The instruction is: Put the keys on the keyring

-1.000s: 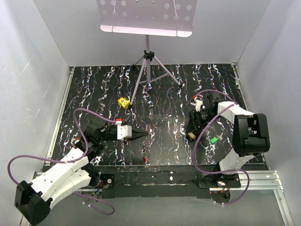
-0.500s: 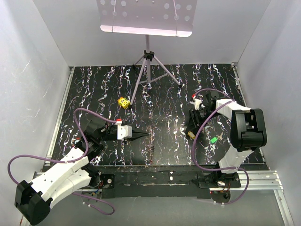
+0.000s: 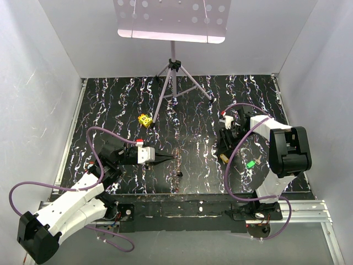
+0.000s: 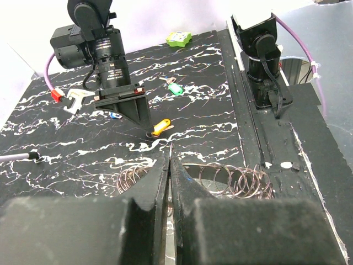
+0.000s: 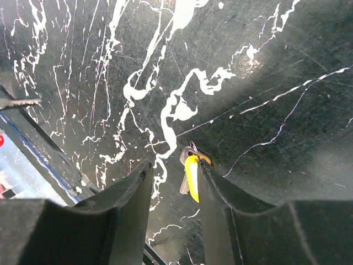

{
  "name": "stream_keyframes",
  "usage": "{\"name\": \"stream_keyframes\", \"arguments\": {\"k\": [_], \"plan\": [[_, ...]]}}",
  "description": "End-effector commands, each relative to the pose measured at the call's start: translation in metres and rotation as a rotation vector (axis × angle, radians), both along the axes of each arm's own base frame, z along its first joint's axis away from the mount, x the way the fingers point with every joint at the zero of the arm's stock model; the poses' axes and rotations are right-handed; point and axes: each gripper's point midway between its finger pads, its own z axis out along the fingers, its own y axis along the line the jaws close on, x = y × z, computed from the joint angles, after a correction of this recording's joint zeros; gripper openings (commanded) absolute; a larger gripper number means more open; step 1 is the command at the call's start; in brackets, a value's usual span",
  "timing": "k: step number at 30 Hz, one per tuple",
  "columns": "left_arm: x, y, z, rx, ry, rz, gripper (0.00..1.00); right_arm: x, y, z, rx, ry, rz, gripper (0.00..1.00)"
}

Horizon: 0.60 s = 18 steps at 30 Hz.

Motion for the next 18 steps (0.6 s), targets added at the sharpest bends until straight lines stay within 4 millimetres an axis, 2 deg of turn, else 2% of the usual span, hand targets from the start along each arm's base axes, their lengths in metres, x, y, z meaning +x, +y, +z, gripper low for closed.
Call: {"name": "stream_keyframes", "arguments": {"k": [1, 4, 11, 18], "plan": [[-0.0003, 0.001, 0.0164, -0.028, -0.053, -0.004, 0.0, 0.0049, 0.0022, 0.0049, -0.017, -0.006, 0.011, 0.44], [-0.0004, 0.001, 0.0163, -0.028, -0.052, -0.004, 0.0, 0.004, 0.0026, 0.0043, -0.029, -0.002, 0.011, 0.42], [0.0002, 0.001, 0.0158, -0.025, -0.053, -0.002, 0.0, 0.0114, 0.0023, 0.0022, -0.066, -0.01, 0.016, 0.43], [0.0, 0.0011, 0.0173, -0.027, -0.055, -0.002, 0.0, 0.0059, 0.0057, 0.0005, -0.091, 0.002, 0.085, 0.42]]}}
